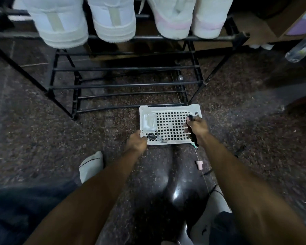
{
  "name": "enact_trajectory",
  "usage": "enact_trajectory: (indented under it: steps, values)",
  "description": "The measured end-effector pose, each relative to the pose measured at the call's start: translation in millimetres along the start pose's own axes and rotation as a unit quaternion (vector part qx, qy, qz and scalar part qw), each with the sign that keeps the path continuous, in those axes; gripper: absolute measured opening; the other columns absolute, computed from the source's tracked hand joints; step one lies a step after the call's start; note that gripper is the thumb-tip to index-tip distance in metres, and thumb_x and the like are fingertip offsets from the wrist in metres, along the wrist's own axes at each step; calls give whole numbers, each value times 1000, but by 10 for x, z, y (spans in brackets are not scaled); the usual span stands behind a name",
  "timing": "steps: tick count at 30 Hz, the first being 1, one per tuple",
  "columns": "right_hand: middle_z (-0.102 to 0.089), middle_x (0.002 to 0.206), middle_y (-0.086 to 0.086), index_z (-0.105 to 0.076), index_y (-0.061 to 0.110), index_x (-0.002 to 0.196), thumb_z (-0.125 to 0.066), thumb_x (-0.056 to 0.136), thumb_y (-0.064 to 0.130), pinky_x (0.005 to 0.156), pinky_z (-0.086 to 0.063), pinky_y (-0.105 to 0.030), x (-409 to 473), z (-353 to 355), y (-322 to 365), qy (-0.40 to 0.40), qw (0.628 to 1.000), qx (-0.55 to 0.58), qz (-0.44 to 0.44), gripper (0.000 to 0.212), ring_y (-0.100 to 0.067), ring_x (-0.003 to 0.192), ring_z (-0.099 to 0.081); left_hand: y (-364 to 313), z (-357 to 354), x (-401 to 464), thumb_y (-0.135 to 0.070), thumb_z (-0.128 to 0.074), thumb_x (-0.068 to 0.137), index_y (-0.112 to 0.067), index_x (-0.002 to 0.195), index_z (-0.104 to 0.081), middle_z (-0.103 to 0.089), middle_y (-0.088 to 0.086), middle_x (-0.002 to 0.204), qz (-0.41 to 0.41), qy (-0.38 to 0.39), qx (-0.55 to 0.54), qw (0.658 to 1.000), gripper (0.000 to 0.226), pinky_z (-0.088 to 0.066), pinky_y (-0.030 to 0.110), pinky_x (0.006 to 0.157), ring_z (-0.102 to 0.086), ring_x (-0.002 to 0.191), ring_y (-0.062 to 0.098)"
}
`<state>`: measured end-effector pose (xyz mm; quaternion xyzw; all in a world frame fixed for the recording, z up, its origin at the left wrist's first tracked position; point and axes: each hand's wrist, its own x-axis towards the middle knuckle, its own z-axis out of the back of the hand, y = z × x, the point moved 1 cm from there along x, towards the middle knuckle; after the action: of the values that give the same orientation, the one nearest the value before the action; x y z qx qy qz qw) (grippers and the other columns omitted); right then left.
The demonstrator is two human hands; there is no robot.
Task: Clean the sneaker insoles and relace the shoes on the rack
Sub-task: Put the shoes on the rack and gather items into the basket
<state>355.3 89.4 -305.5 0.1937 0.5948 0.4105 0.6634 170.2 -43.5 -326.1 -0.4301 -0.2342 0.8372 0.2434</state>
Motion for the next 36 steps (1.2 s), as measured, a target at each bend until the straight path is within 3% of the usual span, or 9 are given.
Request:
enact_trajectory:
  steps: [3, 6, 8, 12, 21, 23, 28, 32, 36]
  values:
    - [-56, 81, -9, -51, 16, 90, -46, 91, -5, 37, -37, -20, 418, 8, 27, -33, 993, -112, 29, 22, -16, 57, -49, 8, -100, 213, -25, -50, 95, -23, 141, -43, -62, 11, 124, 3, -30, 37, 999, 47, -51, 33, 80, -62, 95, 27]
    - [-63, 103, -19, -57, 11, 110, -49, 89, 0, 74, -56, -39, 693, -4, -9, -59, 956, -274, 85, 25, -31, 91, -62, 54, -209, 325, -28, -51, 96, -23, 140, -46, -65, 15, 119, -4, -54, 36, 998, 45, -53, 39, 85, -63, 101, 34]
    - [-62, 117, -19, -54, 7, 120, -49, 87, 2, 90, -51, -46, 715, 3, -38, -74, 917, -376, 110, 33, -38, 106, -60, 94, -250, 338, -25, -53, 95, -22, 140, -48, -66, 14, 119, -6, -79, 28, 996, 45, -48, 31, 78, -64, 101, 33]
    - [-51, 132, -20, -42, 7, 128, -48, 87, 2, 84, -48, -46, 715, -23, -158, -102, 832, -527, 138, 42, -44, 106, -59, 151, -282, 329, -10, -58, 89, -23, 131, -56, -70, 8, 109, -25, -96, -34, 994, 44, -54, 35, 80, -67, 92, 28]
    - [-50, 124, -12, -43, 9, 124, -53, 90, 6, 74, -52, -45, 753, -8, -241, -117, 753, -620, 190, 35, -38, 102, -61, 216, -231, 375, -2, -61, 84, -22, 125, -62, -71, 3, 112, -27, -114, -58, 991, 46, -51, 27, 79, -66, 93, 20]
    - [-57, 119, -12, -47, 10, 120, -55, 93, 14, 74, -52, -44, 724, 11, -215, -124, 759, -606, 203, 28, -38, 96, -64, 218, -221, 387, -2, -61, 85, -21, 126, -62, -70, 4, 113, -27, -111, -50, 992, 45, -48, 25, 78, -66, 93, 19]
    - [-67, 99, -15, -55, 12, 112, -49, 98, 39, 75, -45, -35, 490, 294, -393, -232, 872, -404, 150, 31, -32, 91, -64, 243, -209, 372, -6, -62, 87, -18, 129, -59, -69, 5, 116, -20, -101, -68, 992, 44, -48, 26, 84, -65, 98, 20]
    - [-48, 130, -18, -43, 7, 129, -62, 88, 26, 89, -44, -44, 307, 810, -939, -313, 864, -395, 18, 49, -38, 119, -48, 314, -211, 279, -3, -61, 86, -10, 126, -60, -69, 10, 115, -6, -134, -100, 986, 41, -47, 28, 86, -65, 103, 25]
    - [-29, 148, -19, -29, 11, 145, -60, 88, 35, 107, -29, -50, 168, 1109, -1438, -264, 870, -394, -136, 69, -38, 135, -30, 518, -287, 160, -7, -64, 87, -7, 117, -65, -70, 14, 108, 7, -112, -107, 988, 30, -45, 26, 80, -66, 99, 28]
